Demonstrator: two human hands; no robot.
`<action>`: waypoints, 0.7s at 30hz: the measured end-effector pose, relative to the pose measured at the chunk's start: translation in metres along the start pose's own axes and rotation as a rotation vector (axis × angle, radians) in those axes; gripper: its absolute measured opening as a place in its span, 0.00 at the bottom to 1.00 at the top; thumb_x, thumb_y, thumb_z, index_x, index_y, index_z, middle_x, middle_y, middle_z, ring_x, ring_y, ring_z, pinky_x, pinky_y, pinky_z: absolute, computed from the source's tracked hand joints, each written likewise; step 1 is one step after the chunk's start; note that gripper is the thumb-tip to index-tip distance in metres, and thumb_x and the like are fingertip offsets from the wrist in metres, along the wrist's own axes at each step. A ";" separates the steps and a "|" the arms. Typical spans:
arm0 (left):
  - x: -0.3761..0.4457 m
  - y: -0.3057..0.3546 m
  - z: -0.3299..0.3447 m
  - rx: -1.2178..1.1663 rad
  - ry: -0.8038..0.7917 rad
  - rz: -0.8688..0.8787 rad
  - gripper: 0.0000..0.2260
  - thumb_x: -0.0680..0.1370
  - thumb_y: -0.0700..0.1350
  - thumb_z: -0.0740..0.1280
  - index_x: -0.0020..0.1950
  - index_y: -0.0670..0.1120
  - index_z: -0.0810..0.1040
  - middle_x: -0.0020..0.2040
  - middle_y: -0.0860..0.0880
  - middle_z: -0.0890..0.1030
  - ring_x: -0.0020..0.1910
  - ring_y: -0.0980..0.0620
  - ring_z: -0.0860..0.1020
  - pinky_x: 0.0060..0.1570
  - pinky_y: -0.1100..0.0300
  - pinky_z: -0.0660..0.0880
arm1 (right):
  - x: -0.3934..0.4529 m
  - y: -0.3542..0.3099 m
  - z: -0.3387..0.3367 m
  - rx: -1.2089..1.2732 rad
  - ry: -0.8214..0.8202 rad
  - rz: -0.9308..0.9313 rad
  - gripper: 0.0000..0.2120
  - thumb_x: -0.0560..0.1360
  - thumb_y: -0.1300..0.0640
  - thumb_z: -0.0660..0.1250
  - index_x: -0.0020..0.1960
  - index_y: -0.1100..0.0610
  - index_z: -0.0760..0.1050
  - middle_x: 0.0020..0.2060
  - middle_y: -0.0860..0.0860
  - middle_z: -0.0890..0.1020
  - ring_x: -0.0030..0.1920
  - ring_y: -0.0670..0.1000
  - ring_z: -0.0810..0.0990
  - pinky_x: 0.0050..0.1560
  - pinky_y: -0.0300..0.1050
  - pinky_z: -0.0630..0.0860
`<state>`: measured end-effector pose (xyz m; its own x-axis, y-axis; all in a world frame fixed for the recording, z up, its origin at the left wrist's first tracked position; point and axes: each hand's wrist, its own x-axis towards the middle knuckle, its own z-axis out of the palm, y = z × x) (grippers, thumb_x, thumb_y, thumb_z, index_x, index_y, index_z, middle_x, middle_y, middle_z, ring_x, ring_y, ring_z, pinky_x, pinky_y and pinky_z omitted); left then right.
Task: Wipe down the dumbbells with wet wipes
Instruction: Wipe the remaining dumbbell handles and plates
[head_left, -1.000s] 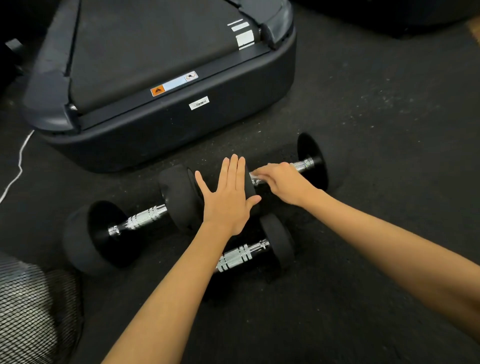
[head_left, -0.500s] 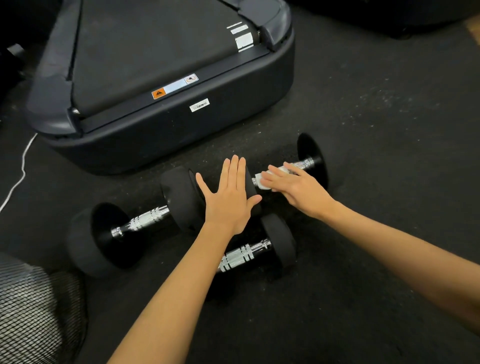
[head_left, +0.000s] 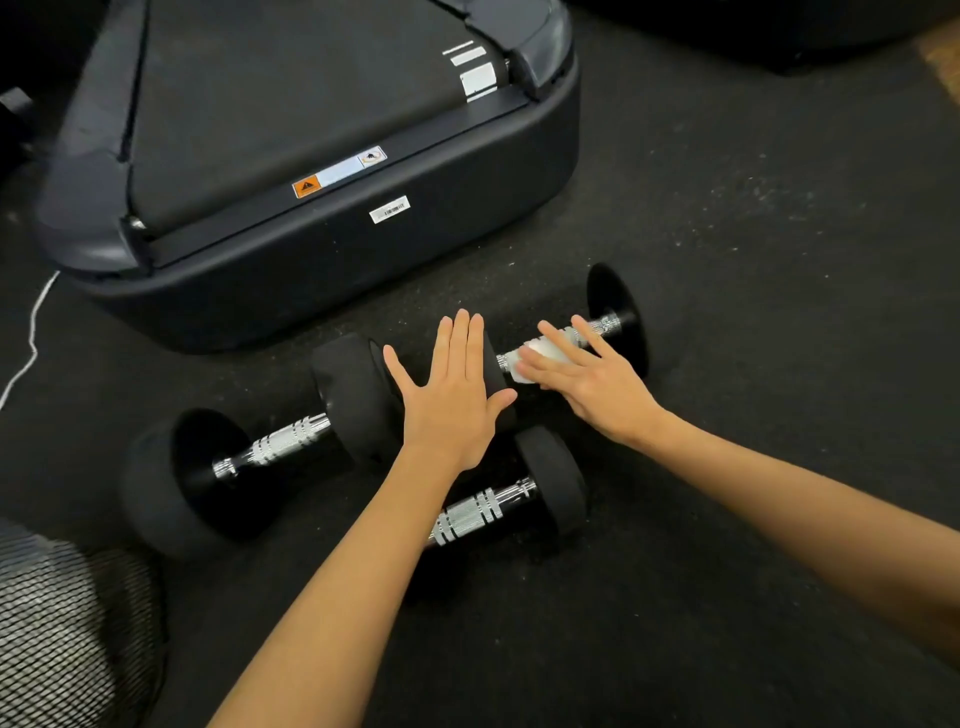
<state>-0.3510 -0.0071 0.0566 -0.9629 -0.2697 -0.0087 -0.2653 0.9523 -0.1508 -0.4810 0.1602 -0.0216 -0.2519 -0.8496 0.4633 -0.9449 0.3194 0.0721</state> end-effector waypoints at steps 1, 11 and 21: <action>0.000 0.000 0.000 0.001 0.003 0.002 0.36 0.80 0.65 0.45 0.79 0.46 0.34 0.81 0.49 0.38 0.79 0.51 0.38 0.69 0.29 0.41 | 0.000 0.001 -0.001 0.002 -0.006 0.000 0.27 0.74 0.66 0.61 0.72 0.54 0.69 0.70 0.49 0.72 0.73 0.58 0.65 0.75 0.57 0.52; -0.002 0.000 0.005 0.043 0.088 0.020 0.37 0.79 0.64 0.43 0.80 0.43 0.40 0.81 0.44 0.44 0.80 0.47 0.44 0.73 0.33 0.40 | 0.034 -0.023 -0.002 0.349 -0.091 0.252 0.24 0.76 0.70 0.62 0.71 0.57 0.70 0.68 0.55 0.74 0.72 0.60 0.66 0.73 0.58 0.62; -0.001 0.004 0.001 0.024 0.097 0.082 0.37 0.82 0.60 0.51 0.79 0.36 0.41 0.80 0.37 0.43 0.80 0.42 0.44 0.78 0.49 0.49 | 0.038 -0.017 -0.002 0.303 -0.003 0.326 0.19 0.75 0.71 0.64 0.64 0.58 0.76 0.60 0.55 0.81 0.71 0.57 0.69 0.73 0.51 0.60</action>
<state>-0.3510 -0.0033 0.0551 -0.9818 -0.1750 0.0738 -0.1856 0.9665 -0.1775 -0.4741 0.1236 -0.0036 -0.5467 -0.7264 0.4165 -0.8347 0.4338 -0.3392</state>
